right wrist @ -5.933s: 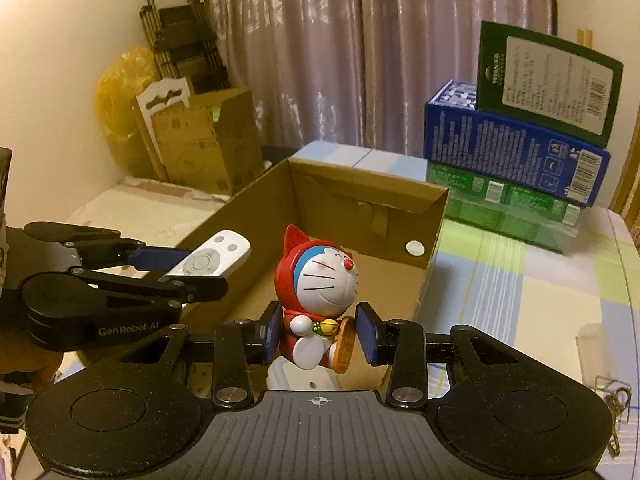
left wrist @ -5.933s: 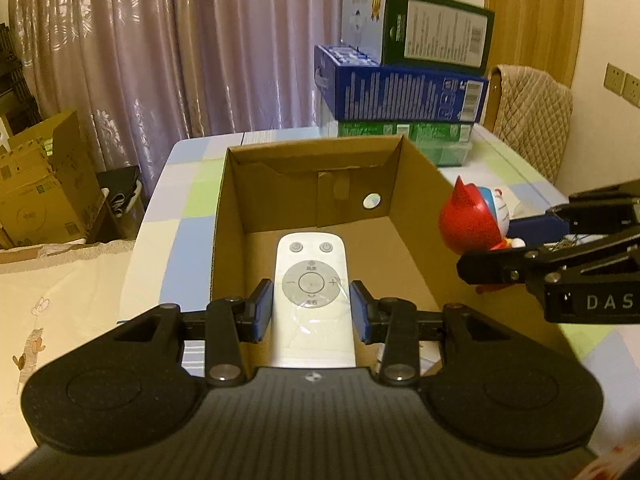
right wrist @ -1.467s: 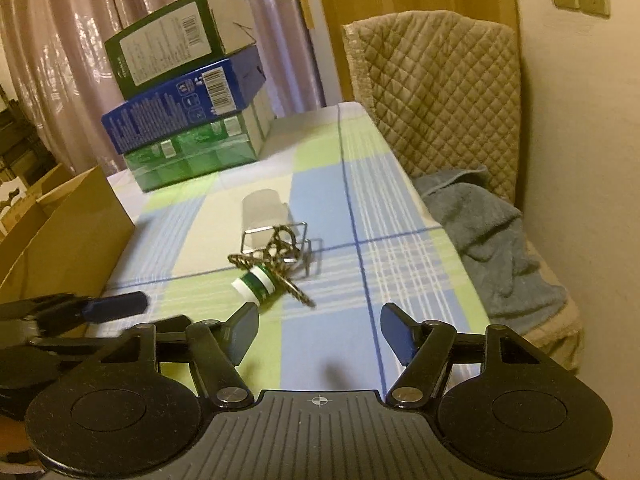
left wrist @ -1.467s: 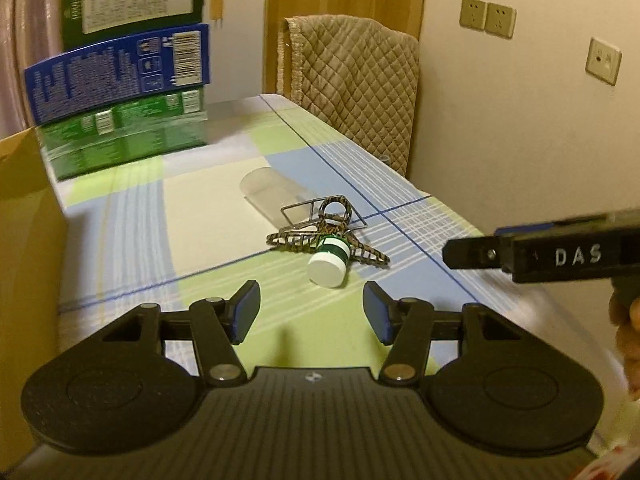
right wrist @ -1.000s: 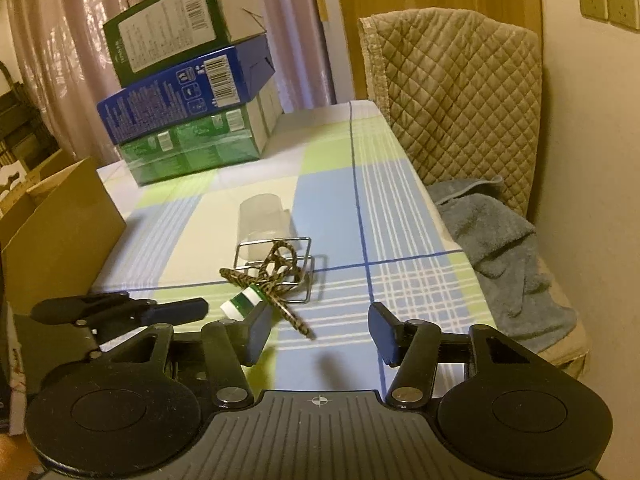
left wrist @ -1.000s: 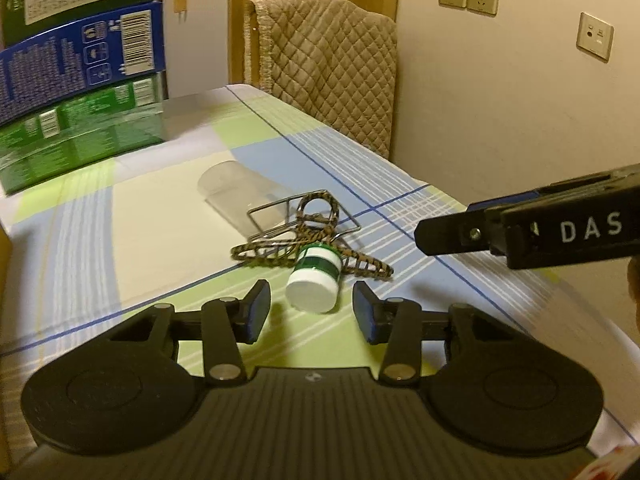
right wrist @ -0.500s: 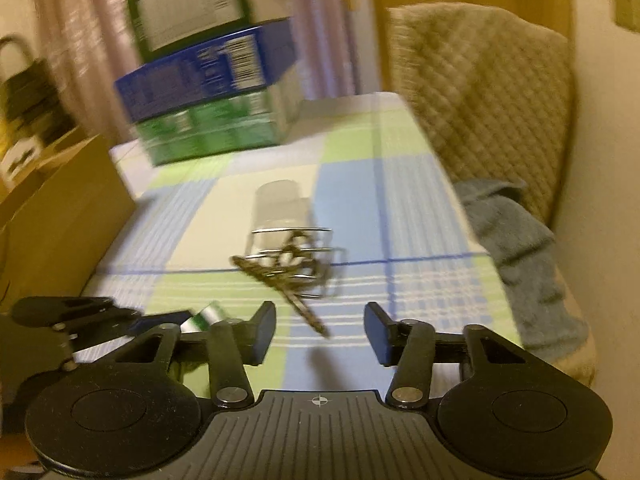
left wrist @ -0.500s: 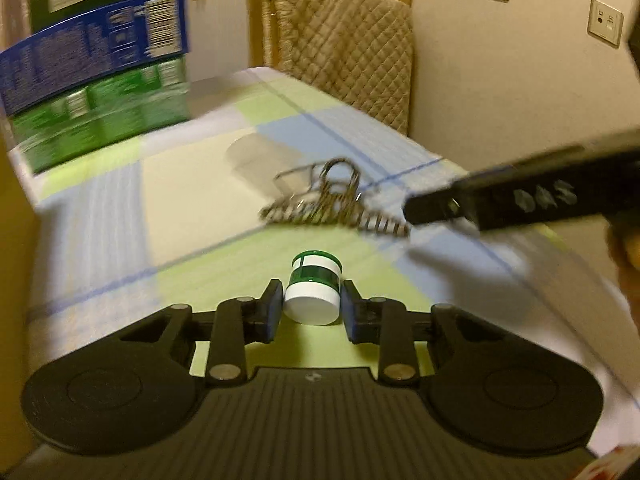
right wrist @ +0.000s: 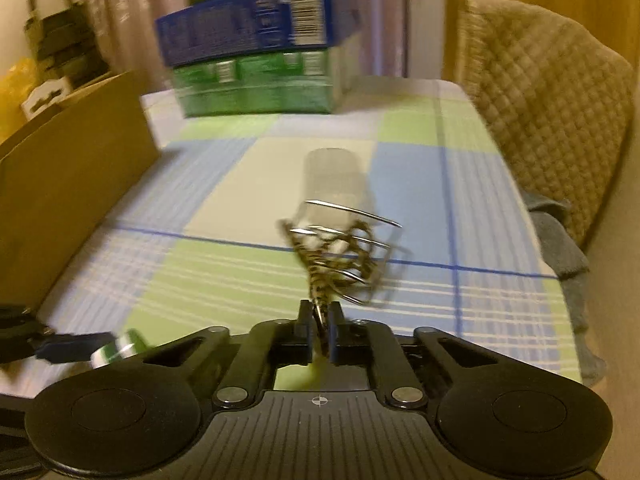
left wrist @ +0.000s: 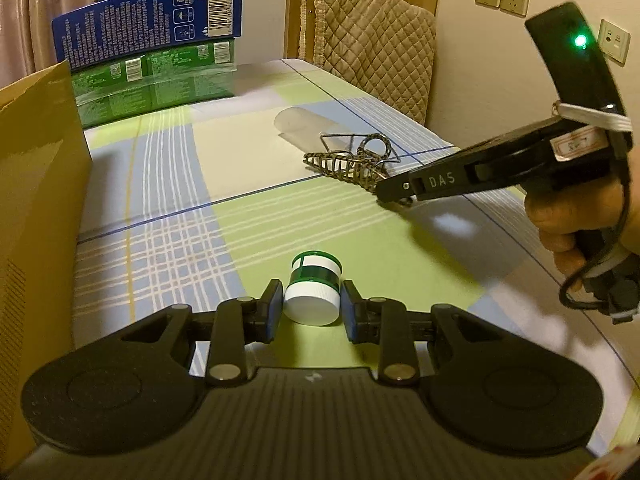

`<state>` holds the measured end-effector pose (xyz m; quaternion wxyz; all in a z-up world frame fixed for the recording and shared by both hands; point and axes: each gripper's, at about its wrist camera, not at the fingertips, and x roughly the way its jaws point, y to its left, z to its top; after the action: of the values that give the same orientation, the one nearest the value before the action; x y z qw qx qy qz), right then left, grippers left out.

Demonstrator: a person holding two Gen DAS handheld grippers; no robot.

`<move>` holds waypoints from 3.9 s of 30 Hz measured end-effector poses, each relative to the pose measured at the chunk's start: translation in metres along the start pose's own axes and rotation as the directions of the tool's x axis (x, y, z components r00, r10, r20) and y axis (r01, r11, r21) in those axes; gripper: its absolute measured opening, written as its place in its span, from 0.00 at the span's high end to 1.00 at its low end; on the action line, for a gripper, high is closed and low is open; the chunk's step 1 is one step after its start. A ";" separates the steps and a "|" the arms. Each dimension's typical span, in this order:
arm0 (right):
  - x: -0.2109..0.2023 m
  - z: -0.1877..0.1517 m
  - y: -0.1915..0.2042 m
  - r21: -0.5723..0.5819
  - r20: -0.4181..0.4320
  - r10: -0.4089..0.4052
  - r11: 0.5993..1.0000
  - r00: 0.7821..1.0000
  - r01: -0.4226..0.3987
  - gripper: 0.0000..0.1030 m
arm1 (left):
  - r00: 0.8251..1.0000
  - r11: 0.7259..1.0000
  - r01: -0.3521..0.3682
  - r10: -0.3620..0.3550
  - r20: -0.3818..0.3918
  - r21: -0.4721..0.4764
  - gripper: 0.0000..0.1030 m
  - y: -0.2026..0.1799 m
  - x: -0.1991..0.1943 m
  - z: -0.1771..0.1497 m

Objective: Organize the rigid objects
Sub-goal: 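Lift the pill bottle with the left gripper while the right lifts the wire holder, then pull the coiled spring up off the wire stand with the right gripper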

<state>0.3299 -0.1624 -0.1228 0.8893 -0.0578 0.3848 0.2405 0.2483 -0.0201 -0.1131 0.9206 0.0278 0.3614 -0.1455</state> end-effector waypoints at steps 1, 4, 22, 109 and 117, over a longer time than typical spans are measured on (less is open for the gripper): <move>-0.002 0.000 0.006 -0.022 -0.001 0.009 1.000 1.000 -0.009 1.00 | 1.000 1.000 -0.002 0.002 -0.001 0.000 0.75 0.000 -0.002 -0.001; -0.008 -0.002 0.023 -0.061 -0.015 0.050 0.997 0.999 -0.051 1.00 | 1.000 1.000 -0.008 0.008 -0.006 0.005 0.75 -0.002 -0.009 -0.007; -0.067 -0.073 0.102 -0.137 -0.138 0.136 0.978 0.981 -0.155 0.99 | 0.999 0.997 -0.043 0.041 -0.030 -0.061 0.75 0.004 -0.077 -0.056; -0.069 -0.067 0.120 -0.169 0.007 0.059 0.984 0.998 -0.057 0.67 | 0.998 0.997 -0.068 0.068 -0.002 0.018 0.67 0.002 -0.063 -0.060; -0.093 -0.058 0.112 -0.075 0.134 0.070 0.995 0.989 -0.060 0.67 | 0.997 0.997 -0.073 0.073 0.005 0.035 0.67 0.001 -0.060 -0.058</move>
<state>0.1842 -0.1167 -0.0875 0.9025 -0.0602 0.3162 0.2861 0.1691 0.0046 -0.1156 0.9253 0.0570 0.3559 -0.1180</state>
